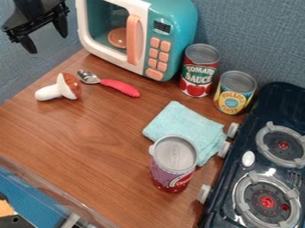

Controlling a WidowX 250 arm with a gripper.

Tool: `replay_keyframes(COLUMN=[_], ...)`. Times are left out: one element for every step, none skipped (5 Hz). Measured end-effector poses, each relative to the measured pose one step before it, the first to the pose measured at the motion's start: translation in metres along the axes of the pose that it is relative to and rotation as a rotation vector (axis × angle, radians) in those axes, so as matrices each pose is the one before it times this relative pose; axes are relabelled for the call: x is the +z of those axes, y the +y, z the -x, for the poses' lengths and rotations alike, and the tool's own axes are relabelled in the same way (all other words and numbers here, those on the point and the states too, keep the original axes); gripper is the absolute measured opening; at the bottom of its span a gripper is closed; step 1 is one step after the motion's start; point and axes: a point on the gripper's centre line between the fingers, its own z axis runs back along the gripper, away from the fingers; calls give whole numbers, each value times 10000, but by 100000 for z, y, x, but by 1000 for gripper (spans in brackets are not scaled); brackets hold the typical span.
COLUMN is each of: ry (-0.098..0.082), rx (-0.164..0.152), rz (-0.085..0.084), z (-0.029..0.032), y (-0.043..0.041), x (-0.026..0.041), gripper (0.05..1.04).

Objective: Move the blue cloth to the lower left side of the table

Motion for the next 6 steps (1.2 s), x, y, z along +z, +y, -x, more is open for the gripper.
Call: replay_keyframes(ry=[257,205,5,508,836,476], rx=[-13,-323,-684,-1107,-1174,-1036], rz=[-169,75,417,364,218,691], z=[633,1685,2101,4114,3758,3020], y=[367,-609,-2036,-3248,-3075,-4192], x=[-874,-363,1094,389,124,73], gripper=[1001,1001,1001,1001,1001,1001])
